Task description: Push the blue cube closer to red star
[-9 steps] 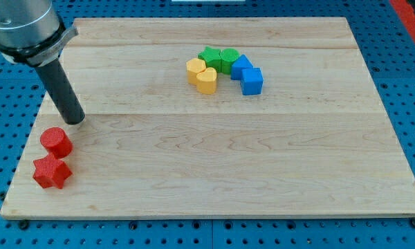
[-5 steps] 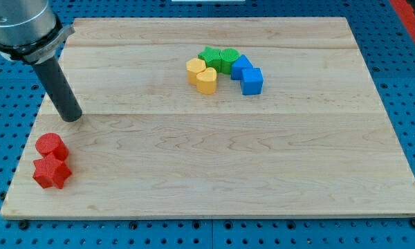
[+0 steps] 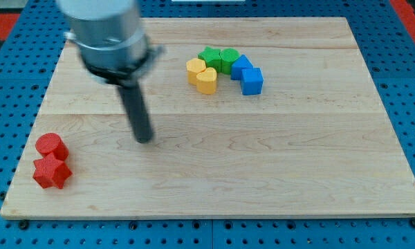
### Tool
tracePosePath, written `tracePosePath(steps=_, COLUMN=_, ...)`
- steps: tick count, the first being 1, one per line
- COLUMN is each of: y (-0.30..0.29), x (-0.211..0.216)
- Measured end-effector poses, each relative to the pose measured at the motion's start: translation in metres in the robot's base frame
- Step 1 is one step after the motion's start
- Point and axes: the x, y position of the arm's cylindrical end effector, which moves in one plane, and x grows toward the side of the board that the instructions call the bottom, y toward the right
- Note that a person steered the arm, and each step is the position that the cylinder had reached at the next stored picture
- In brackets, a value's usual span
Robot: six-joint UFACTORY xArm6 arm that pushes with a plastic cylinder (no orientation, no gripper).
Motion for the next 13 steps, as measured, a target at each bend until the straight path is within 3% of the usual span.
tracePosePath(steps=1, y=0.086, x=-0.005)
tracePosePath(steps=3, y=0.226, x=-0.096)
tracePosePath(steps=4, y=0.218, x=-0.151)
tracePosePath(steps=5, y=0.156, x=-0.158)
tracePosePath(steps=6, y=0.085, x=-0.098)
tracePosePath(steps=7, y=0.072, x=-0.081)
tracePosePath(steps=8, y=0.139, x=-0.085)
tracePosePath(steps=9, y=0.133, x=-0.035)
tracePosePath(steps=10, y=0.045, x=-0.016)
tracePosePath(steps=11, y=0.009, x=-0.016)
tracePosePath(steps=12, y=0.07, x=-0.03)
tracePosePath(steps=13, y=0.066, x=-0.075)
